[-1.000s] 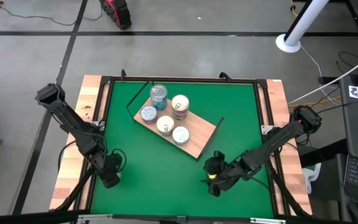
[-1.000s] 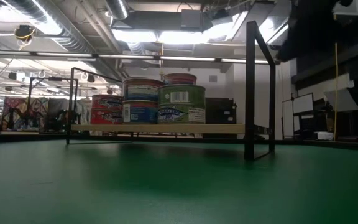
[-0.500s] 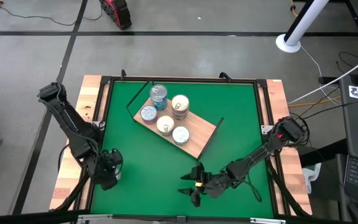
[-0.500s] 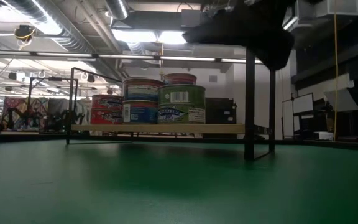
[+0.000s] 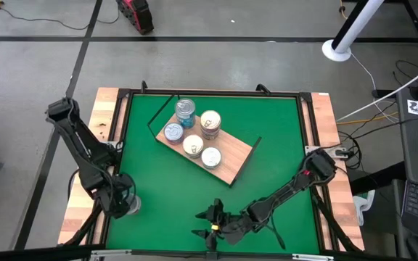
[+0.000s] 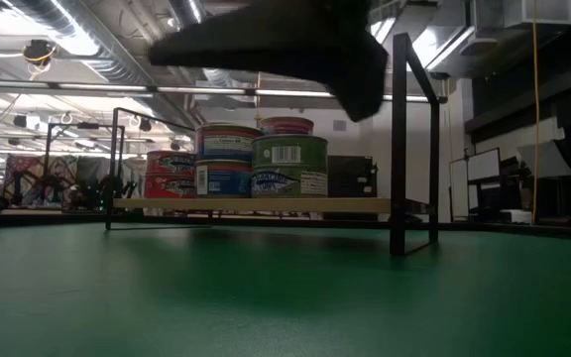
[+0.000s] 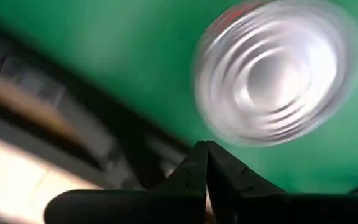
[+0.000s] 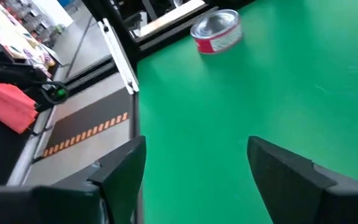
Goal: Stack canned seafood by type on shelf
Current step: Stack the blue and pink tuna can on top of the blue and pink tuna can on the shelf
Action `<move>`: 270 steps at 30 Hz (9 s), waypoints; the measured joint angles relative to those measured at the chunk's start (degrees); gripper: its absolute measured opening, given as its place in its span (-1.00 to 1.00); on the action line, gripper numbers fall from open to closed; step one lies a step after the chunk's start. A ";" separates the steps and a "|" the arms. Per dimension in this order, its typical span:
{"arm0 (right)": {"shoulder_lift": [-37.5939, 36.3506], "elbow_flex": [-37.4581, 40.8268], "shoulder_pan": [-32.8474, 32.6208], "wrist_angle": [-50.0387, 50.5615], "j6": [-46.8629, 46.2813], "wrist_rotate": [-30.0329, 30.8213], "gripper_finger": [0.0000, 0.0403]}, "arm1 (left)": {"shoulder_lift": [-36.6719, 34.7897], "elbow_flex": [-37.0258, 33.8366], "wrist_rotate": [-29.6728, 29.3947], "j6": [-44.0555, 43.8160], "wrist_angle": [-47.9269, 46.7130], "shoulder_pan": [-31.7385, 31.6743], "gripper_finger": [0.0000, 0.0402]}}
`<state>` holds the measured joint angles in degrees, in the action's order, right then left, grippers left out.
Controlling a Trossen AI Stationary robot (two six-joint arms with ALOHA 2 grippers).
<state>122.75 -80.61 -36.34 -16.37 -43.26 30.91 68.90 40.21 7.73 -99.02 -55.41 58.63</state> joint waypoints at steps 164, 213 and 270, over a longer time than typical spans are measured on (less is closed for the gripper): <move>19.27 -22.07 7.28 16.74 3.77 -2.92 -0.96 | 20.53 10.49 -29.63 6.43 30.51 -12.62 -1.00; 15.40 -32.11 5.53 39.55 -10.01 -14.21 -0.96 | 20.55 10.36 -32.00 9.89 24.46 -17.15 -1.00; 17.94 -32.19 4.70 41.98 -10.69 7.46 -0.96 | 26.87 10.21 -28.21 13.46 27.82 -20.51 -1.00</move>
<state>140.69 -112.79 -31.63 25.60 -53.95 38.37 95.77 50.41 -20.48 -85.56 -27.59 38.12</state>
